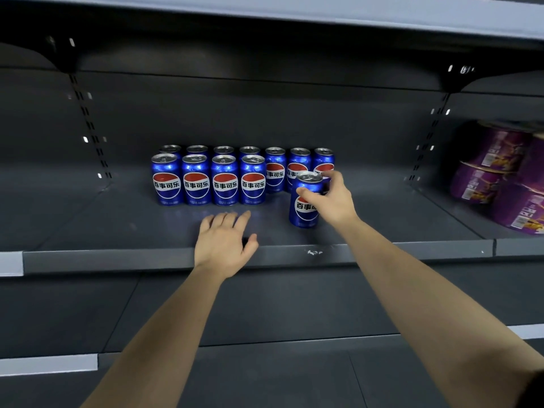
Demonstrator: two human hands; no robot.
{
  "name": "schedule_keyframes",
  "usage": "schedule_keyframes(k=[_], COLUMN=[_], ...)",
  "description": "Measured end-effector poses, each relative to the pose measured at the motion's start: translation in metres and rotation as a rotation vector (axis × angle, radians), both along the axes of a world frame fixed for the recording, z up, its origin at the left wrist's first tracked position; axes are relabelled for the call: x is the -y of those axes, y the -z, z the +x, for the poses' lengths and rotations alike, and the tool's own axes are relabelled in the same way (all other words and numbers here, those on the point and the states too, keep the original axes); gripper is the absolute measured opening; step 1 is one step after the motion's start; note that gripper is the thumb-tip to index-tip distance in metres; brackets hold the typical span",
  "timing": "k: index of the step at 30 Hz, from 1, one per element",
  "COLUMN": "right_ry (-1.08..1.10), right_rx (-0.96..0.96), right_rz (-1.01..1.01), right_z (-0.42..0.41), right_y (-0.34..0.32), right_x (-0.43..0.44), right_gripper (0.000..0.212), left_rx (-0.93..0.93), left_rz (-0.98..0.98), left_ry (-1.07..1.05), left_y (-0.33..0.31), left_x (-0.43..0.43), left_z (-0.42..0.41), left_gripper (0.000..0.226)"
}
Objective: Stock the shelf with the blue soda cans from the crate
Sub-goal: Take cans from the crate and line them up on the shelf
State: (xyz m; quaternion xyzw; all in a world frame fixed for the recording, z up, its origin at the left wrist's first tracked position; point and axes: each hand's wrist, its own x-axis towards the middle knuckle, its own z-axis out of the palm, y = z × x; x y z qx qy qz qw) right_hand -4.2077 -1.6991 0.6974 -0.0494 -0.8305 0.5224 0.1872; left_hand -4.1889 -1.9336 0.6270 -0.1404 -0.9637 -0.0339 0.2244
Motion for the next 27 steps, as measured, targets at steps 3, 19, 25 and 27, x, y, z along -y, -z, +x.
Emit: schedule_keyframes(k=[3, 19, 25, 27], right_ry=[-0.003, -0.039, -0.037, -0.036], right_rx=[0.017, 0.015, 0.013, 0.019], right_rz=[-0.019, -0.067, -0.096, -0.097], right_z=[-0.011, -0.066, -0.083, -0.088], right_y=[0.000, 0.010, 0.012, 0.012], right_x=[0.003, 0.030, 0.037, 0.038], right_gripper=[0.069, 0.062, 0.058, 0.059], left_rx=[-0.016, -0.102, -0.124, -0.122], left_rz=[0.002, 0.058, 0.063, 0.062], left_ry=[0.003, -0.003, 0.001, 0.005], left_y=[0.002, 0.008, 0.006, 0.006], left_x=[0.000, 0.000, -0.001, -0.001], left_z=[0.000, -0.001, 0.000, -0.001], left_gripper=[0.066, 0.055, 0.052, 0.052])
